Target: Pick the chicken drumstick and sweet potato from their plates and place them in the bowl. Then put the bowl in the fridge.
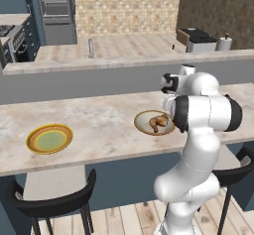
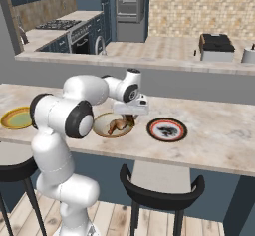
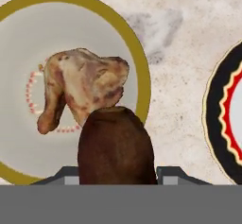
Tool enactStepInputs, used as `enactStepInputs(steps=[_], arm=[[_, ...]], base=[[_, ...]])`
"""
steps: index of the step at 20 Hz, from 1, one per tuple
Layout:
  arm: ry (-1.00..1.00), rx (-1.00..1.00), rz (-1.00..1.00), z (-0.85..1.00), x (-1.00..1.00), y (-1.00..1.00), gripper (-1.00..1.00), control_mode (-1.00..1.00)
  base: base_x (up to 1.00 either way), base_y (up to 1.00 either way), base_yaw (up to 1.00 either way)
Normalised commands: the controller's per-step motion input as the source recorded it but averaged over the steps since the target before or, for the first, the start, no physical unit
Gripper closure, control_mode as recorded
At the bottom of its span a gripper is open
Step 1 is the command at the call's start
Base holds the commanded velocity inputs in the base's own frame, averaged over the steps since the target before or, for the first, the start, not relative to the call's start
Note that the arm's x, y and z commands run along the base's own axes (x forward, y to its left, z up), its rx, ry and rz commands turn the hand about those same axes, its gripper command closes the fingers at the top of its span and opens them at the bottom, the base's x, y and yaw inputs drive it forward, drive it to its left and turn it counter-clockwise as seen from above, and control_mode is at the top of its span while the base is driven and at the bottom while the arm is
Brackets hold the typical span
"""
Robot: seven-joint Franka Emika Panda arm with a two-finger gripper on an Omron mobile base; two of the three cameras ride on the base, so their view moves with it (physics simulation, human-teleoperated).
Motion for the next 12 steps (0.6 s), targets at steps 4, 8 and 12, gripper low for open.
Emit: enactStepInputs(steps=[4, 8, 12], arm=[[0.00, 0.09, -0.13, 0.05, 0.02, 0.58, 1.00, -1.00], [0.00, 0.07, -0.12, 0.00, 0.03, 0.61, 1.00, -1.00], [0.02, 0.05, -0.10, -0.03, 0.04, 0.59, 1.00, -1.00]], base=[[0.00, 0.00, 0.00], [0.00, 0.00, 0.00], [0.00, 0.00, 0.00]])
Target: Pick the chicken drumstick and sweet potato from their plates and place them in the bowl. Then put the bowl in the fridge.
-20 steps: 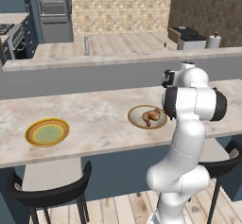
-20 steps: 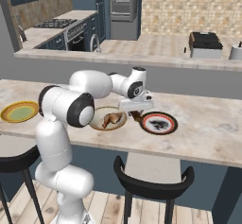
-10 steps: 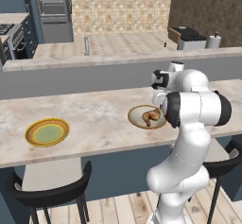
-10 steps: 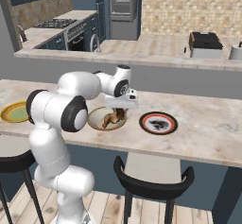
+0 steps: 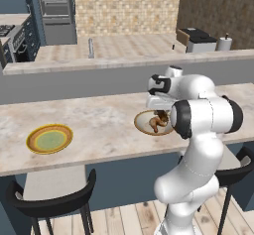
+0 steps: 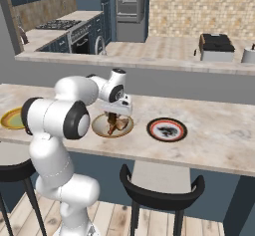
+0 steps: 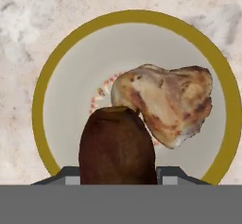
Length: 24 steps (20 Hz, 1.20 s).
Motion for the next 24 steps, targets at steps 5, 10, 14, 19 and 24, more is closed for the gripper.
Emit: enactStepInputs(steps=[5, 10, 14, 19, 24], arm=[[0.07, 0.03, -0.05, -0.08, 0.13, 0.55, 1.00, -1.00], [0.03, -0.01, -0.01, -0.19, 0.18, 0.33, 1.00, -1.00], [0.01, -0.05, 0.00, -0.21, 0.19, 0.21, 1.00, -1.00], [0.01, -0.01, 0.00, -0.20, 0.18, 0.05, 1.00, -1.00], [0.00, 0.00, 0.00, -0.17, 0.20, 0.00, 1.00, -1.00]], base=[[0.00, 0.00, 0.00], [0.00, 0.00, 0.00], [0.00, 0.00, 0.00], [0.00, 0.00, 0.00], [0.00, 0.00, 0.00]])
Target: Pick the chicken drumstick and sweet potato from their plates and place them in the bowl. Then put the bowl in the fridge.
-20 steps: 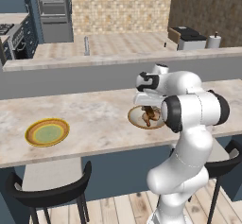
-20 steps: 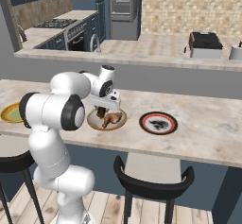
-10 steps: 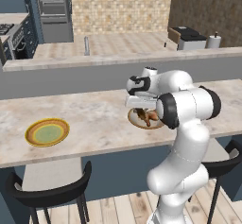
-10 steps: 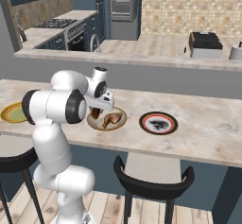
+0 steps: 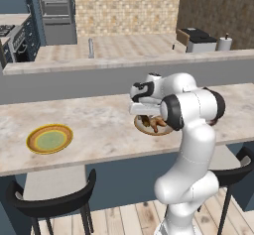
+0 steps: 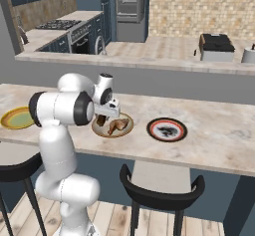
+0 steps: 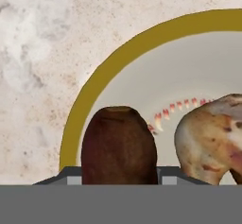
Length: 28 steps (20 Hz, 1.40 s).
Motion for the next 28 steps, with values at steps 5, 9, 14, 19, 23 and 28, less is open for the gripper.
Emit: enactStepInputs(steps=[5, 9, 14, 19, 23, 28], arm=[[0.01, 0.00, 0.00, -0.15, 0.16, -0.06, 1.00, -1.00], [0.01, 0.00, 0.00, -0.16, 0.07, -0.05, 1.00, -1.00], [0.03, 0.00, 0.00, -0.19, 0.01, -0.04, 1.00, -1.00], [0.00, 0.00, 0.00, -0.15, 0.02, 0.00, 1.00, -1.00], [0.00, 0.00, 0.00, -0.10, 0.02, 0.00, 1.00, -1.00], [0.00, 0.00, 0.00, 0.00, -0.03, -0.01, -1.00, -1.00]], base=[[0.00, 0.00, 0.00], [0.00, 0.00, 0.00], [0.00, 0.00, 0.00], [0.00, 0.00, 0.00], [0.00, 0.00, 0.00], [0.00, 0.00, 0.00]])
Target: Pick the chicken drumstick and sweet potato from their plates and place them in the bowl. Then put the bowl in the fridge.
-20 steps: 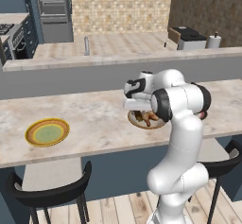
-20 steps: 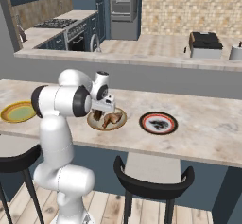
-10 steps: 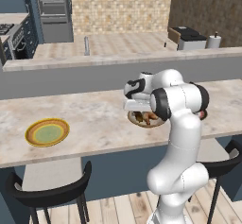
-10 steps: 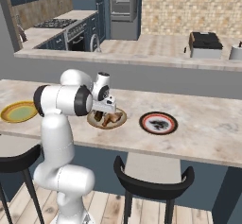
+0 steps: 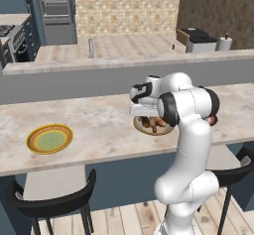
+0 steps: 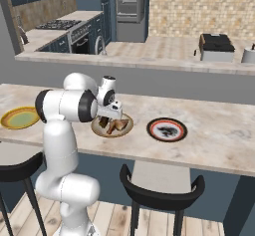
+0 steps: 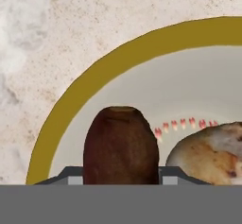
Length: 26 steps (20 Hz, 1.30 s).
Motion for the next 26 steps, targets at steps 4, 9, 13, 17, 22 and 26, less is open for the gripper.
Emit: enactStepInputs(steps=[4, 9, 13, 17, 22, 26], arm=[[0.00, 0.00, 0.00, 0.07, -0.13, -0.01, -1.00, -1.00], [0.00, 0.00, 0.00, 0.19, -0.17, -0.02, -1.00, -1.00], [0.00, 0.00, 0.00, 0.23, -0.16, -0.04, -1.00, -1.00], [0.00, 0.00, 0.00, 0.36, -0.14, 0.00, -1.00, -1.00], [0.00, 0.00, 0.06, 0.28, -0.42, 0.00, -1.00, -1.00], [0.00, 0.00, 0.12, 0.09, -0.58, 0.06, -1.00, -1.00]], base=[[0.00, 0.00, 0.00], [0.00, 0.00, 0.00], [0.00, 0.00, 0.00], [0.00, 0.00, 0.00], [0.00, 0.00, 0.00], [0.00, 0.00, 0.00]])
